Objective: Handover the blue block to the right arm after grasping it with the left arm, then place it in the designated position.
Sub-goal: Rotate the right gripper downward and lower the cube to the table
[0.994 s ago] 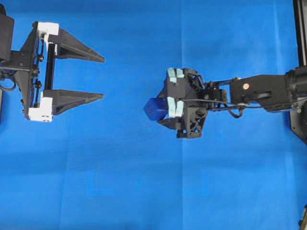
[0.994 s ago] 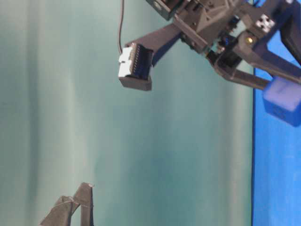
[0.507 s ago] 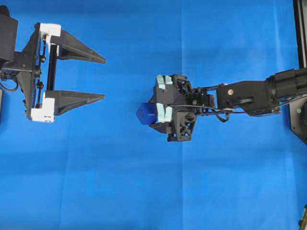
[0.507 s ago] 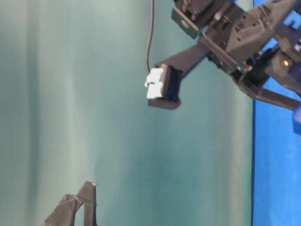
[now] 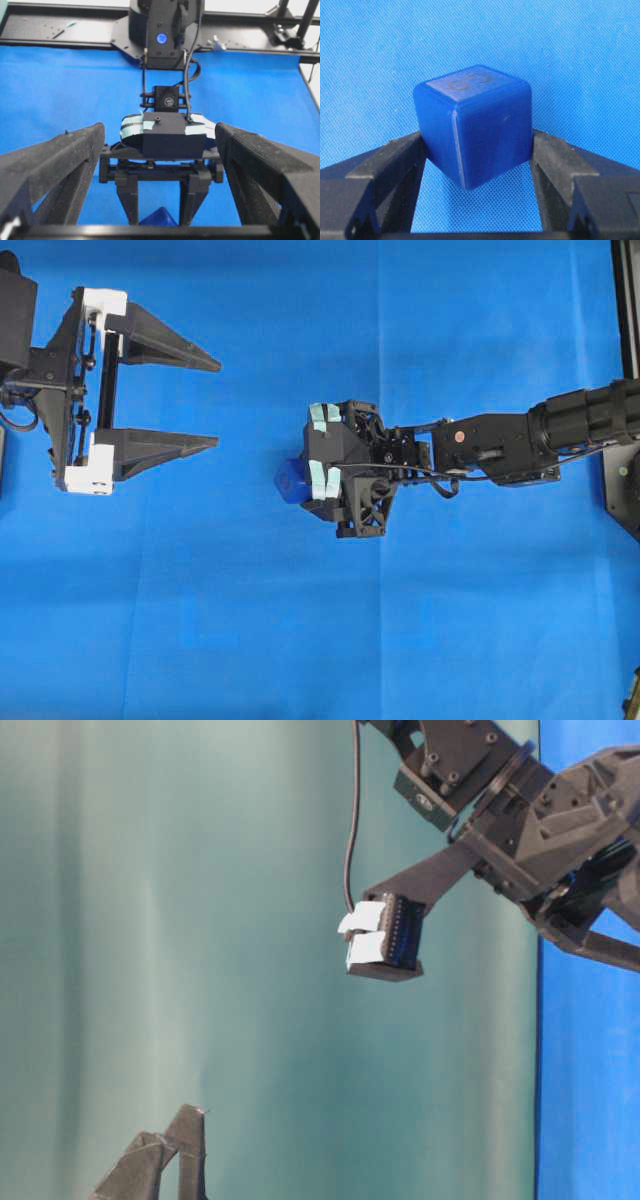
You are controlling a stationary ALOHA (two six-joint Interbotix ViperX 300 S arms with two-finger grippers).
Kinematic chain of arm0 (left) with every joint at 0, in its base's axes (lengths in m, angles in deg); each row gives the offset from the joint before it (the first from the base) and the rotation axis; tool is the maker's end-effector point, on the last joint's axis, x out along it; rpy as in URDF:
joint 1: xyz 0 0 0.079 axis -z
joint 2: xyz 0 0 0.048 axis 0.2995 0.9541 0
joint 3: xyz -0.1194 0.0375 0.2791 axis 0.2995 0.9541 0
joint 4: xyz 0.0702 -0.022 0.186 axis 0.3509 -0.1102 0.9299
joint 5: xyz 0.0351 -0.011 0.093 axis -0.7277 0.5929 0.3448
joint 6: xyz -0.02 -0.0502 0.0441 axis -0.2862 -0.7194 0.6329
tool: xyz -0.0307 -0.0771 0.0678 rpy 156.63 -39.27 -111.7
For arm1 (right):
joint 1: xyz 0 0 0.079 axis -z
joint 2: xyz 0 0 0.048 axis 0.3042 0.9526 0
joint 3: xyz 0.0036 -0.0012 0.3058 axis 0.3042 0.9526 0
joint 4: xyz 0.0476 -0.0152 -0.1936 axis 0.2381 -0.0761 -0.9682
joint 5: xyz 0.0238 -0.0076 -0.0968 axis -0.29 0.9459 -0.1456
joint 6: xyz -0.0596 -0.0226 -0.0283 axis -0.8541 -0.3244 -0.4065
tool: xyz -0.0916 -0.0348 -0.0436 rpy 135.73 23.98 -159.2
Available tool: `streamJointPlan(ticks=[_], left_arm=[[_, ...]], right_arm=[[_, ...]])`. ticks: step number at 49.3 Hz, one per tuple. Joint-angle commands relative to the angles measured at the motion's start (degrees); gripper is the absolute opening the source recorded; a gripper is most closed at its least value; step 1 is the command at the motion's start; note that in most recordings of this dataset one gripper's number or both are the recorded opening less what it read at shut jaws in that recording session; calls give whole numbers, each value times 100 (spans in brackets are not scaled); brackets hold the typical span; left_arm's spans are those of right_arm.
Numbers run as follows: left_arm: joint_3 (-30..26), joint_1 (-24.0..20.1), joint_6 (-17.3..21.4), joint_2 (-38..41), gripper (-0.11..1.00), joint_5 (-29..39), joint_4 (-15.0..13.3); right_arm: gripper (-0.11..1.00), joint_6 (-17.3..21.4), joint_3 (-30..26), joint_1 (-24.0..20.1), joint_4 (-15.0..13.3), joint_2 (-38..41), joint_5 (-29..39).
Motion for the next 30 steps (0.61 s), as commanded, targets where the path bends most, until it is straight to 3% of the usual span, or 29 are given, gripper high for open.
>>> streamJointPlan(ticks=[1,24,30], left_arm=[[-114,-18,0,-26,93,-70,0],[-105,-18,0,-26,93,-70,0],[-114,-18,0,-35,93,-70,0]], right_arm=[[54,9,-105,-35,18,-88,-18],[55,9,-114,-88,26,-79,-35],[86,9,-114,-79,35,-79,-44]])
